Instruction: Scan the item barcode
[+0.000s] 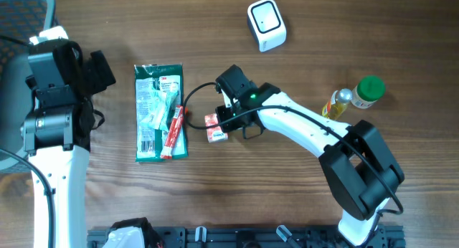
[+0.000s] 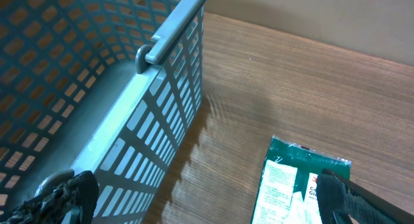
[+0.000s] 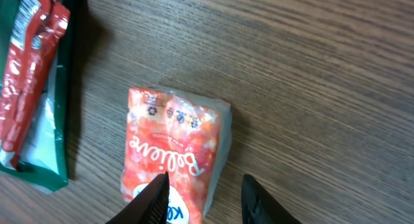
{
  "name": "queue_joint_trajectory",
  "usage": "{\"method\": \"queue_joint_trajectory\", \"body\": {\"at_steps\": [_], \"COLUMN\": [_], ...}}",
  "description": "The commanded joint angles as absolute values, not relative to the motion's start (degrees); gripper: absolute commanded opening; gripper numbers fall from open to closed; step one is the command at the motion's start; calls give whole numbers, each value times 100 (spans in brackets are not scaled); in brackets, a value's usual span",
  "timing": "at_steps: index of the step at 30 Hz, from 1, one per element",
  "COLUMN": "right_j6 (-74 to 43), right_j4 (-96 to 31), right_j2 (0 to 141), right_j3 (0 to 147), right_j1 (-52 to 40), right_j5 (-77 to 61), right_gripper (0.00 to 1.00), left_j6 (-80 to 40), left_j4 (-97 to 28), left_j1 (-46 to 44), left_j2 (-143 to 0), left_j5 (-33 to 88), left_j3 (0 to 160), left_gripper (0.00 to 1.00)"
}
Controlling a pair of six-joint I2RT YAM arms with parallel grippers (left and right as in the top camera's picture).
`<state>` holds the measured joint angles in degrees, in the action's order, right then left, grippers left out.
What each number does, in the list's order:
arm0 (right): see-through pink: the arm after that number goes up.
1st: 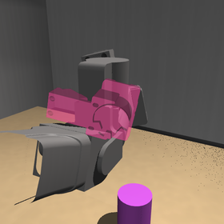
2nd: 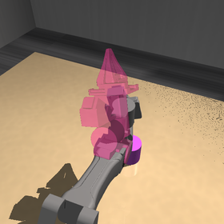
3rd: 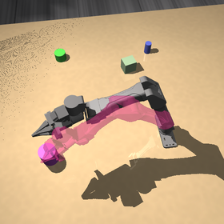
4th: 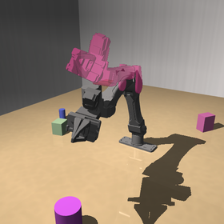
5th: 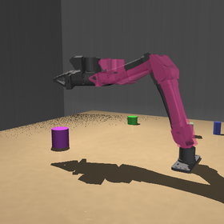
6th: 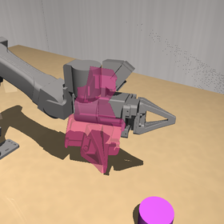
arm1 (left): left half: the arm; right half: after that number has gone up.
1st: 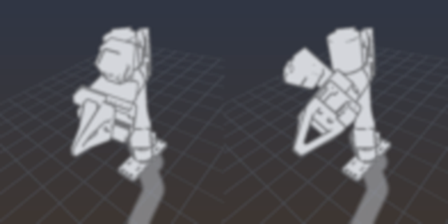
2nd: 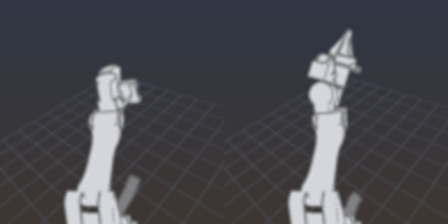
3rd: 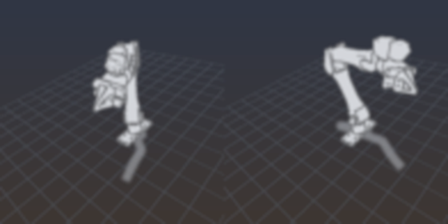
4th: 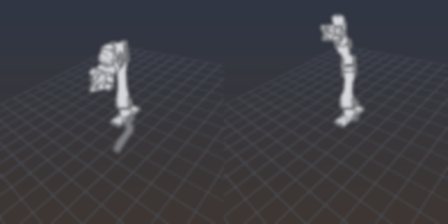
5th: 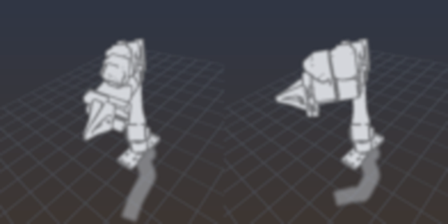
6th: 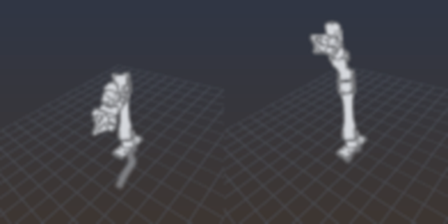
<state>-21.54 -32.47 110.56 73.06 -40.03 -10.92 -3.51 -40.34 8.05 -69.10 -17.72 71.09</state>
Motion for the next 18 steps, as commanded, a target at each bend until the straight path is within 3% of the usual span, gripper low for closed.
{"method": "queue_joint_trajectory", "body": {"at_steps": [1, 18], "right_j6": [-2290, -2421], "right_j4": [-3065, -2902], "right_j2": [11041, 11043], "right_j3": [7120, 7074], "right_j1": [-4034, -4032], "right_j5": [-1332, -1479], "right_gripper": [37, 31], "left_j6": [-340, -340], "left_j4": [-4018, -4018], "left_j1": [838, 838], "left_j2": [-6917, -6917], "left_j5": [-1743, -1743], "left_j3": [7133, 7133], "left_gripper": [100, 100]}}
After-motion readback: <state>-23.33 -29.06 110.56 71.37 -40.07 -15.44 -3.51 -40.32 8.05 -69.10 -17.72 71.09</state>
